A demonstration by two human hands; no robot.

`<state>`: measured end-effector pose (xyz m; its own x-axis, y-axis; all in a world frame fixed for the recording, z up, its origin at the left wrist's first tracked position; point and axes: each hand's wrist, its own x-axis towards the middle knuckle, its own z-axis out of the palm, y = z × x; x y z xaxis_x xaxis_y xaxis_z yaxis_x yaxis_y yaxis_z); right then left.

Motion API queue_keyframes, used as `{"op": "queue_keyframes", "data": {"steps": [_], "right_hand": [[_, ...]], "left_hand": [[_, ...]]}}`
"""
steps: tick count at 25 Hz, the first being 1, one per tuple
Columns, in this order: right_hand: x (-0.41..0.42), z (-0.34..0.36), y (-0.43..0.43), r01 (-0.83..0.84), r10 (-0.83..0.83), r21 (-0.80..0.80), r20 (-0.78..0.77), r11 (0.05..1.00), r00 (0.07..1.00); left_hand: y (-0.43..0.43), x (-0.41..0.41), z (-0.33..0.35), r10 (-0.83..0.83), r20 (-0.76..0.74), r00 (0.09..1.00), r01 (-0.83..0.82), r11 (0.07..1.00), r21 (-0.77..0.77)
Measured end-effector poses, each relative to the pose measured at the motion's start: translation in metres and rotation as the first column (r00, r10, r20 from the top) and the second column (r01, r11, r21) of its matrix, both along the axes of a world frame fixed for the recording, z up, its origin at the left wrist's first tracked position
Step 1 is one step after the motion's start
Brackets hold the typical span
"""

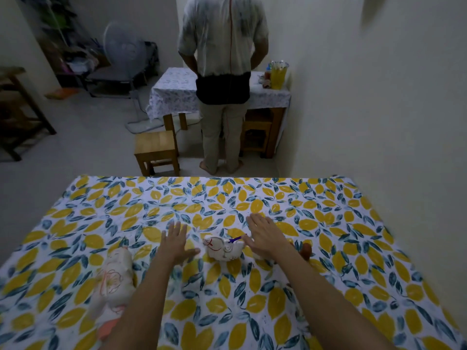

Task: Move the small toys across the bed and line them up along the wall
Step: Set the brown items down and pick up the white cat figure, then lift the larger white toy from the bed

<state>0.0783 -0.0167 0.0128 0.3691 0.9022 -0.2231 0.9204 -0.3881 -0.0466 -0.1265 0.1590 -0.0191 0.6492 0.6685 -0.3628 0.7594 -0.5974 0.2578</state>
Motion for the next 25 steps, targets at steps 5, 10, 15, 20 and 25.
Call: {"op": "queue_keyframes", "data": {"steps": [5, 10, 15, 20, 25], "right_hand": [[-0.041, 0.047, 0.043, -0.051, 0.047, -0.038, -0.109, 0.998, 0.993], [-0.119, 0.041, 0.095, -0.182, 0.169, -0.069, -0.16, 0.981, 0.972], [-0.21, 0.009, 0.13, -0.228, 0.198, -0.086, -0.265, 0.97, 0.944], [-0.262, -0.034, 0.16, -0.066, 0.002, -0.147, -0.401, 0.987, 0.916], [-0.283, -0.064, 0.168, 0.241, -0.235, -0.075, -0.613, 0.968, 0.754]], "left_hand": [[0.023, -0.066, 0.055, 0.133, -0.101, 0.986, -0.119, 0.984, 0.133], [0.033, -0.153, 0.062, 0.275, -0.104, 0.956, -0.263, 0.958, 0.109], [0.045, -0.218, 0.033, 0.354, -0.098, 0.93, -0.356, 0.934, -0.003], [0.051, -0.23, -0.003, 0.37, -0.022, 0.929, -0.366, 0.907, -0.208], [0.05, -0.219, -0.024, 0.381, 0.179, 0.907, -0.274, 0.858, -0.434]]}}
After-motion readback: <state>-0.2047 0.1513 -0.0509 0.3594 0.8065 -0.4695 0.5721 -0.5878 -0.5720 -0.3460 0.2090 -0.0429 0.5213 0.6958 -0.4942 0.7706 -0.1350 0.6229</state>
